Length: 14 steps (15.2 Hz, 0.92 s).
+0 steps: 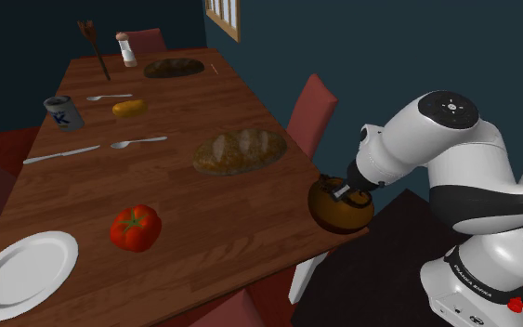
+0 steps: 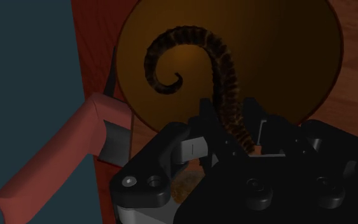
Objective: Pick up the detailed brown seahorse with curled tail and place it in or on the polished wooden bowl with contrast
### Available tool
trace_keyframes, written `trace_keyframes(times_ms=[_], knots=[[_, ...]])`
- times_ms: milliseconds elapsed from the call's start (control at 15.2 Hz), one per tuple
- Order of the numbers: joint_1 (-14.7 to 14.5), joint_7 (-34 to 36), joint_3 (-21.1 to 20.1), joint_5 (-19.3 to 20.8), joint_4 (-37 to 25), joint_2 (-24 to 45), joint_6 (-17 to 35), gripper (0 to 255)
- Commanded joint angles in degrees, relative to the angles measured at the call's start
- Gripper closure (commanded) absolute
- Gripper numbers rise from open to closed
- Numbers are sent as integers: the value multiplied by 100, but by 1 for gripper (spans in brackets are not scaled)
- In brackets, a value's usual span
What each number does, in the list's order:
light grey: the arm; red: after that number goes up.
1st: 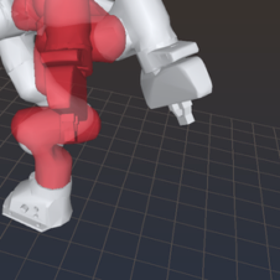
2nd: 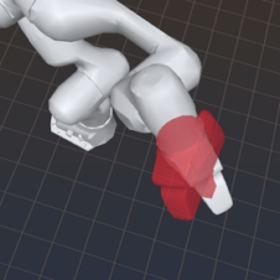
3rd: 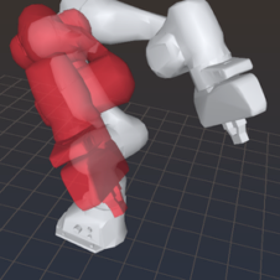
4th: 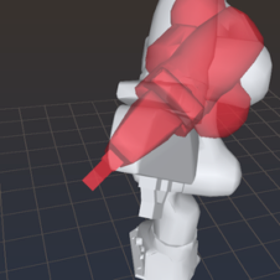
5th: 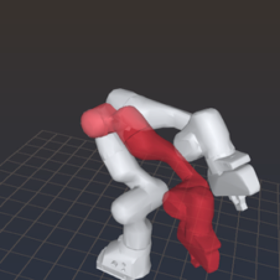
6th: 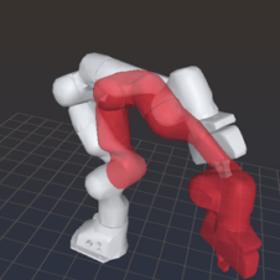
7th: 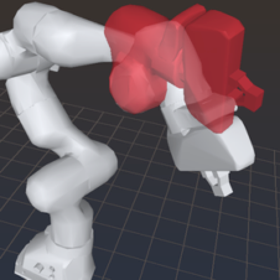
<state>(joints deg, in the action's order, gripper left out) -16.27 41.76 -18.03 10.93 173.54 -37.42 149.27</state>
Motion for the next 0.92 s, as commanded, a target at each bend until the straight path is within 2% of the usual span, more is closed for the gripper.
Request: trace_keyframes(times_ms=[0,330,594,858], knots=[[0,0,0,0,0,0,1,0],[0,0,0,0,0,0,1,0],[-526,-199,198,-344,-219,-966,-1241,0],[-526,-199,198,-345,-218,-966,-1242,0]])
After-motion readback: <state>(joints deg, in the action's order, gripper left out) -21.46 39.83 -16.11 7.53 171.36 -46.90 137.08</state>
